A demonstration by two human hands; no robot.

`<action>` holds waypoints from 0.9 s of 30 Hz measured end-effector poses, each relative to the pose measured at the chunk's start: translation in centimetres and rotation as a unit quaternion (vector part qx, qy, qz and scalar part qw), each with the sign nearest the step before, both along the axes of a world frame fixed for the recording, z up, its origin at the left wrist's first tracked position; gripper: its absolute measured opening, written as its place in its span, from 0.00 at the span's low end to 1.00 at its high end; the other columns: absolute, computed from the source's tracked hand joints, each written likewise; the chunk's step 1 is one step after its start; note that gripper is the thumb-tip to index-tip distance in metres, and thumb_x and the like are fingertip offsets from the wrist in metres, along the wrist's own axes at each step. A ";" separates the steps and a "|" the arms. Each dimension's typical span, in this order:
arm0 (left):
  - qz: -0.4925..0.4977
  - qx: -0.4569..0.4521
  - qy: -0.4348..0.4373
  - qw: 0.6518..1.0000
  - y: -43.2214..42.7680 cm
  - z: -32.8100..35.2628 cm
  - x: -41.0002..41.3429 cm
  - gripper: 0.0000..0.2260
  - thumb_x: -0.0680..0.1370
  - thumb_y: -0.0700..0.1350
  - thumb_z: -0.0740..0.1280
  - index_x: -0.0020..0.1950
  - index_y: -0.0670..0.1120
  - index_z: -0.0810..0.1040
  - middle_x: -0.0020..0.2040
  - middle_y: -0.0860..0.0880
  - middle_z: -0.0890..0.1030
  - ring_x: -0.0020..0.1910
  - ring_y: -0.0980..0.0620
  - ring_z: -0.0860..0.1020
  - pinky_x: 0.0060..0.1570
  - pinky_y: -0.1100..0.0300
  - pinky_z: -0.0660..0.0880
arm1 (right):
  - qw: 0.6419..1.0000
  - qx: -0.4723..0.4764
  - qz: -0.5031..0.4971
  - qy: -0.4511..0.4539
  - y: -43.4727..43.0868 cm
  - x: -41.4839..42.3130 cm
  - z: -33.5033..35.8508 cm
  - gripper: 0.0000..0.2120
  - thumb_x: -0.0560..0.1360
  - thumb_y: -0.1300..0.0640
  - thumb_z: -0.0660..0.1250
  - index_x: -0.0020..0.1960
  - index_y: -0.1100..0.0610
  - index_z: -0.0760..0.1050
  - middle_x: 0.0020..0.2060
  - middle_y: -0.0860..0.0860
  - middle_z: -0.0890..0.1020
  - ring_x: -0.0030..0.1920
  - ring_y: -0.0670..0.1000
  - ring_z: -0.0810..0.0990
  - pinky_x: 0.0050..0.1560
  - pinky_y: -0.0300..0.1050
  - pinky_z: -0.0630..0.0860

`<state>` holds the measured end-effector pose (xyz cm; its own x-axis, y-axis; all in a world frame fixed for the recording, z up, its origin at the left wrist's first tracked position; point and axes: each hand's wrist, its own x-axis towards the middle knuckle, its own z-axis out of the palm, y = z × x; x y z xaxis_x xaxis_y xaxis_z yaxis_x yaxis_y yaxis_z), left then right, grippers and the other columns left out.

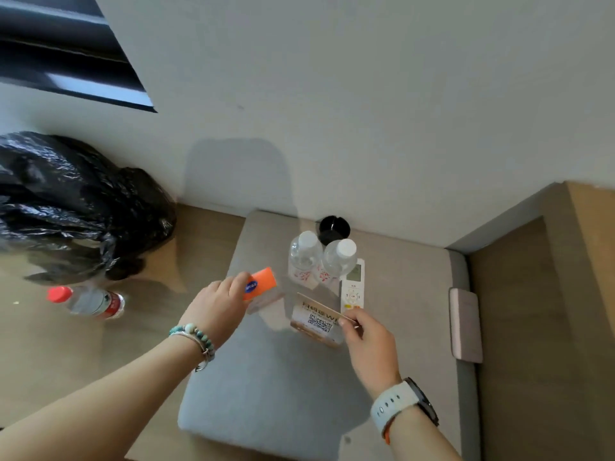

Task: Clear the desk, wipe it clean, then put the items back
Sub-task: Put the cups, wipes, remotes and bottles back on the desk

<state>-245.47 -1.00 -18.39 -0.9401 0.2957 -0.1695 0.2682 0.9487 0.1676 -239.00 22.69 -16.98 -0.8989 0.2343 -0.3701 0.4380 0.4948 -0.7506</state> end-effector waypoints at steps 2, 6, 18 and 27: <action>0.023 0.054 -0.011 0.998 0.4 3.0 1.5 0.17 0.69 0.40 0.71 0.57 0.43 0.73 0.45 0.44 0.82 0.41 0.39 0.80 0.40 0.53 0.76 | 0.999 -0.011 -0.018 0.030 0.1 1.5 2.0 0.06 0.77 0.60 0.65 0.44 0.50 0.78 0.39 0.43 0.80 0.40 0.45 0.78 0.40 0.31 0.71; 0.045 0.126 -0.022 0.991 1.7 8.1 3.9 0.18 0.76 0.43 0.63 0.65 0.45 0.68 0.56 0.46 0.78 0.55 0.43 0.76 0.51 0.56 0.70 | 0.994 -0.040 -0.064 0.078 1.1 5.0 6.8 0.09 0.76 0.61 0.66 0.44 0.48 0.77 0.40 0.42 0.81 0.40 0.40 0.78 0.39 0.26 0.70; -0.235 0.287 -0.017 0.928 11.6 18.4 9.0 0.23 0.69 0.49 0.64 0.63 0.44 0.70 0.54 0.49 0.78 0.54 0.45 0.75 0.50 0.56 0.70 | 0.903 0.016 -0.365 0.226 4.1 21.9 17.3 0.08 0.77 0.60 0.64 0.43 0.49 0.79 0.38 0.45 0.83 0.41 0.39 0.79 0.39 0.33 0.73; -0.472 0.305 -0.092 0.822 21.3 23.5 23.7 0.13 0.73 0.43 0.69 0.54 0.53 0.71 0.45 0.57 0.75 0.46 0.55 0.75 0.40 0.72 0.68 | 0.691 -0.075 -0.637 0.334 1.6 41.1 20.8 0.07 0.78 0.61 0.63 0.44 0.56 0.79 0.39 0.50 0.82 0.43 0.49 0.79 0.43 0.43 0.74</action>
